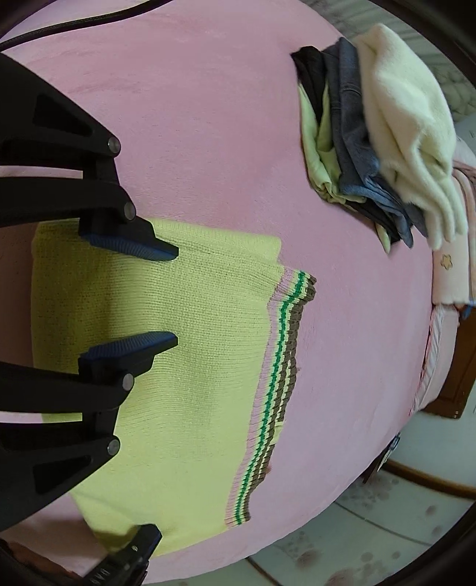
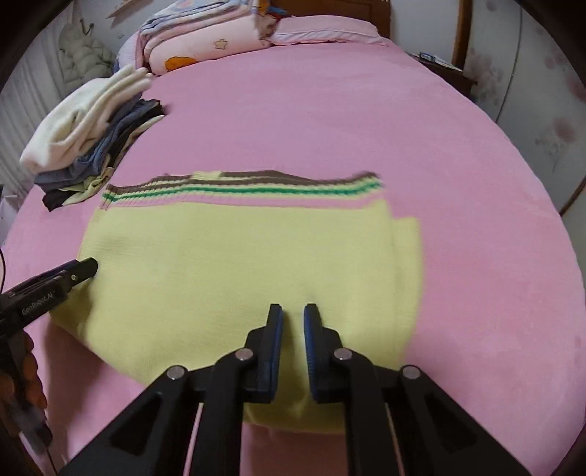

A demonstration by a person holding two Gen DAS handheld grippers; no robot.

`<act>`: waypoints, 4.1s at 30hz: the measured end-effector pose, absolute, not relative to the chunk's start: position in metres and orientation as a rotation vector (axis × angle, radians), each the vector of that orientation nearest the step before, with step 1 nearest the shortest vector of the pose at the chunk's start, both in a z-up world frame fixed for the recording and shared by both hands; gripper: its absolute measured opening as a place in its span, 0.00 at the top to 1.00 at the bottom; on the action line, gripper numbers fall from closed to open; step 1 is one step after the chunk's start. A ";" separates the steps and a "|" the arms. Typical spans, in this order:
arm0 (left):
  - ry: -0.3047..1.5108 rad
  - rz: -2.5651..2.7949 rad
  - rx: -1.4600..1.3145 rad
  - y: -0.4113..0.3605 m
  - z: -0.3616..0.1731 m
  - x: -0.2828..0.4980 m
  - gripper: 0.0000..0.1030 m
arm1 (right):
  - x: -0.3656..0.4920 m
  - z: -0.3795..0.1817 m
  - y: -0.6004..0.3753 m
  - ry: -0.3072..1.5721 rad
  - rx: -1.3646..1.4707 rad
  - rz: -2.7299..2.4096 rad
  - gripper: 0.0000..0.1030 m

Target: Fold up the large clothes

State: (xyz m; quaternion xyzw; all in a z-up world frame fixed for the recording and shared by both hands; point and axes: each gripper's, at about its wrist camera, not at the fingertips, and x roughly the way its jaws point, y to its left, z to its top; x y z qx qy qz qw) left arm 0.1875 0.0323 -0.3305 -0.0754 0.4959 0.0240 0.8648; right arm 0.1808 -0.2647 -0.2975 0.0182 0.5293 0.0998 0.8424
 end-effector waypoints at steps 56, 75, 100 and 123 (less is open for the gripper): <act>0.952 -0.196 -0.814 0.056 -0.349 0.101 0.19 | 0.092 -0.239 -0.213 0.935 0.139 0.224 0.64; 0.767 -0.178 -0.801 0.053 -0.359 0.159 0.55 | 0.131 -0.267 -0.204 0.903 0.075 0.231 0.64; 0.599 -0.401 -0.123 -0.078 -0.259 0.163 0.89 | 0.155 -0.327 -0.211 1.030 0.245 0.344 1.00; 0.708 -0.555 0.474 -0.222 -0.298 0.151 0.58 | 0.119 -0.284 -0.359 1.019 0.413 0.101 0.97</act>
